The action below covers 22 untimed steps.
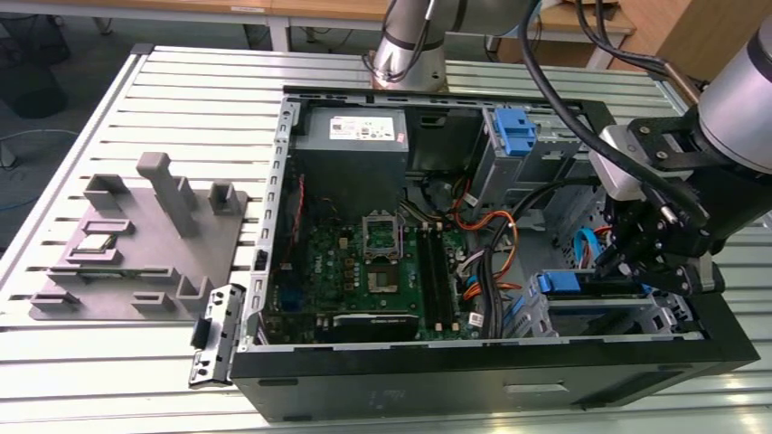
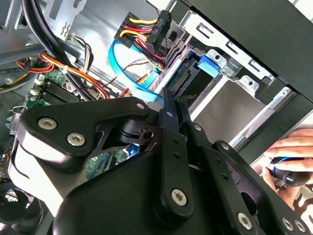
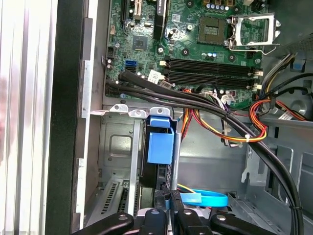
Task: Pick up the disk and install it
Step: 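Insert the first disk wire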
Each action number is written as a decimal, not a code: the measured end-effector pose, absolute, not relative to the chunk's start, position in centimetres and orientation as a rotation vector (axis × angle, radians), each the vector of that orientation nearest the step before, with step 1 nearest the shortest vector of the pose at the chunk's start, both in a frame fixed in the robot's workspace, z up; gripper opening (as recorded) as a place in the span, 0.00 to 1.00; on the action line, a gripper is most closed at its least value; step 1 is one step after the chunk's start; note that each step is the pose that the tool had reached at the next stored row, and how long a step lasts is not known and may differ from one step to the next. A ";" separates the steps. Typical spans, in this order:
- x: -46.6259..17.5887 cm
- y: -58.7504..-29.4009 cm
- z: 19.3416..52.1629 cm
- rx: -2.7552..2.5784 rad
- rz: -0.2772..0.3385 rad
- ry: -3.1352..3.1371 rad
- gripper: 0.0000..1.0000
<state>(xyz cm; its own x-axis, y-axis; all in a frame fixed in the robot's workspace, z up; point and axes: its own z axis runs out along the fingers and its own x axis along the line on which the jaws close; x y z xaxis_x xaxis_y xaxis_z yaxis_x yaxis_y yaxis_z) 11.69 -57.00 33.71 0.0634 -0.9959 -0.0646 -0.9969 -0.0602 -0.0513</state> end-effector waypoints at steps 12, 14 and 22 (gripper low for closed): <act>11.7 -57.0 33.5 -2.230 0.018 2.096 0.16; 11.7 -57.0 33.5 -2.230 0.018 2.096 0.16; 11.7 -57.0 33.1 -2.230 0.018 2.096 0.16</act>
